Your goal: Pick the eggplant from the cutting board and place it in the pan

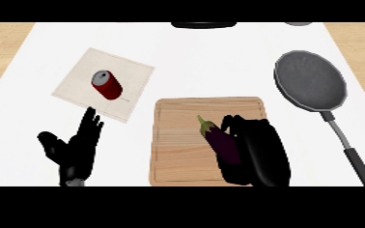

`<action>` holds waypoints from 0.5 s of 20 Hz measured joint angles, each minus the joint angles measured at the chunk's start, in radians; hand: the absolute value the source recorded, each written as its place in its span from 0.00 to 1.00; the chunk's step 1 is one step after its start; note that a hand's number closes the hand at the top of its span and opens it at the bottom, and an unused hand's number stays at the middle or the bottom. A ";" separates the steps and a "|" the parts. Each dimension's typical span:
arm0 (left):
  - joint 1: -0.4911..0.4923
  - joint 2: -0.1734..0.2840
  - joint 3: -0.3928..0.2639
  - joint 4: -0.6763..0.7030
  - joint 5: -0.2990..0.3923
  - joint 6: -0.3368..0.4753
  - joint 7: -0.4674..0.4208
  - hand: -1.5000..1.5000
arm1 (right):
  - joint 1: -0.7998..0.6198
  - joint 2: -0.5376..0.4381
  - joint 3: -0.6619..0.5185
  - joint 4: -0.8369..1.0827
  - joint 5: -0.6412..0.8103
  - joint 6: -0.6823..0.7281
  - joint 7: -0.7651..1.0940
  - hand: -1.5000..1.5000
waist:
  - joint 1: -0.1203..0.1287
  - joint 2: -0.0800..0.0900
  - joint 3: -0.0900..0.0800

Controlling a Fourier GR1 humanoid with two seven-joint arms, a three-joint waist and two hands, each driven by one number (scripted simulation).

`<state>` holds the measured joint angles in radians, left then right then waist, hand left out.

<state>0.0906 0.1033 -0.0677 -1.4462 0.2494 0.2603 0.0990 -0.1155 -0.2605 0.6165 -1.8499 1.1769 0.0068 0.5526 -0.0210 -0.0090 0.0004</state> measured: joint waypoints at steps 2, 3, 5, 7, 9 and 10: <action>0.000 0.003 -0.001 -0.004 -0.003 -0.002 0.005 0.50 | 0.010 -0.004 -0.032 -0.085 0.008 -0.003 0.028 1.00 | 0.003 0.001 0.000; 0.003 0.003 -0.006 -0.017 -0.006 -0.001 0.012 0.50 | 0.015 0.002 -0.040 -0.117 0.019 -0.001 0.048 1.00 | 0.005 0.002 0.000; -0.007 0.011 0.006 -0.007 0.000 -0.011 0.019 0.50 | 0.030 -0.001 -0.076 -0.183 0.009 0.014 0.064 1.00 | 0.009 0.004 0.000; -0.026 0.007 0.009 0.010 -0.004 -0.013 0.021 0.50 | 0.041 -0.007 -0.117 -0.237 -0.009 0.043 0.073 1.00 | 0.012 0.006 0.000; -0.028 0.002 0.013 0.013 -0.004 -0.016 0.018 0.50 | 0.044 -0.014 -0.178 -0.261 -0.043 0.058 0.064 1.00 | 0.015 0.007 0.000; -0.023 -0.009 0.003 0.010 -0.014 -0.006 0.012 0.50 | 0.032 -0.008 -0.211 -0.247 -0.064 0.056 0.057 1.00 | 0.017 0.007 0.000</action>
<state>0.0678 0.0943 -0.0645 -1.4363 0.2354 0.2538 0.1113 -0.0835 -0.2686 0.4059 -2.0972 1.1131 0.0628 0.6095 -0.0042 -0.0019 0.0000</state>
